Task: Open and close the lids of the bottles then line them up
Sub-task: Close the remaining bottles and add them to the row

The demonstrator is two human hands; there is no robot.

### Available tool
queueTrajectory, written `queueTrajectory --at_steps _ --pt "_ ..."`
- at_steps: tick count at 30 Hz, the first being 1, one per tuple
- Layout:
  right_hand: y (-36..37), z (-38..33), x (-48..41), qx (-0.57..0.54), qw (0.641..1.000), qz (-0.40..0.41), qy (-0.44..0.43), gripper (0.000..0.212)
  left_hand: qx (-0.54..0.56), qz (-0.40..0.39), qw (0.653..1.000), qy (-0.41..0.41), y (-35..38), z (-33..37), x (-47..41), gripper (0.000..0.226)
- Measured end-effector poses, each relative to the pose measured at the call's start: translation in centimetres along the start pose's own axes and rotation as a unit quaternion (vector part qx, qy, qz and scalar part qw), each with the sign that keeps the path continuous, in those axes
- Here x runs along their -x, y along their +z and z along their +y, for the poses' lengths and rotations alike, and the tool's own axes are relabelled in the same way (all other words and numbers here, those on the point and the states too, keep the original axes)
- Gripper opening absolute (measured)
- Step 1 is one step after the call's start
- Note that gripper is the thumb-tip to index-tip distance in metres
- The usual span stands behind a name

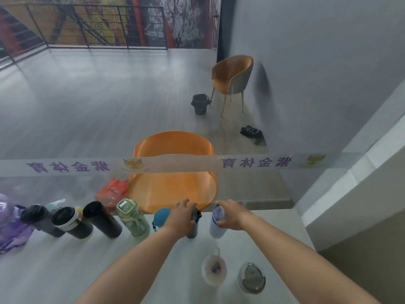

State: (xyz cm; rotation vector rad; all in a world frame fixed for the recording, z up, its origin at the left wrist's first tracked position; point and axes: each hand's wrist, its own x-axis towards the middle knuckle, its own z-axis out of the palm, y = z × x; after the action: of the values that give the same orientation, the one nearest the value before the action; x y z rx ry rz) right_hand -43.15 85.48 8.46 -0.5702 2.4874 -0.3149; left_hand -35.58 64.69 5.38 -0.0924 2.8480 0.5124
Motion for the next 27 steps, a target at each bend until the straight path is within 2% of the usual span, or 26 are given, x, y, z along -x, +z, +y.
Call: queueTrajectory --at_steps 3,6,12,27 --pt "1.0 1.8 -1.3 -0.013 1.0 -0.013 -0.016 0.075 -0.058 -0.036 0.997 -0.026 1.2 0.6 -1.7 0.069" --pt "1.8 3.1 -2.5 -0.012 0.999 -0.011 -0.031 0.079 -0.079 -0.047 0.995 -0.043 2.0 1.2 -2.5 0.064" --pt "2.4 4.1 -3.4 -0.01 0.999 -0.011 -0.044 0.078 -0.06 -0.045 0.996 -0.052 2.1 1.8 -2.7 0.055" --pt "2.9 4.1 -3.4 0.0 0.998 -0.019 -0.055 0.076 -0.048 -0.053 0.997 -0.018 2.1 1.5 -3.0 0.062"
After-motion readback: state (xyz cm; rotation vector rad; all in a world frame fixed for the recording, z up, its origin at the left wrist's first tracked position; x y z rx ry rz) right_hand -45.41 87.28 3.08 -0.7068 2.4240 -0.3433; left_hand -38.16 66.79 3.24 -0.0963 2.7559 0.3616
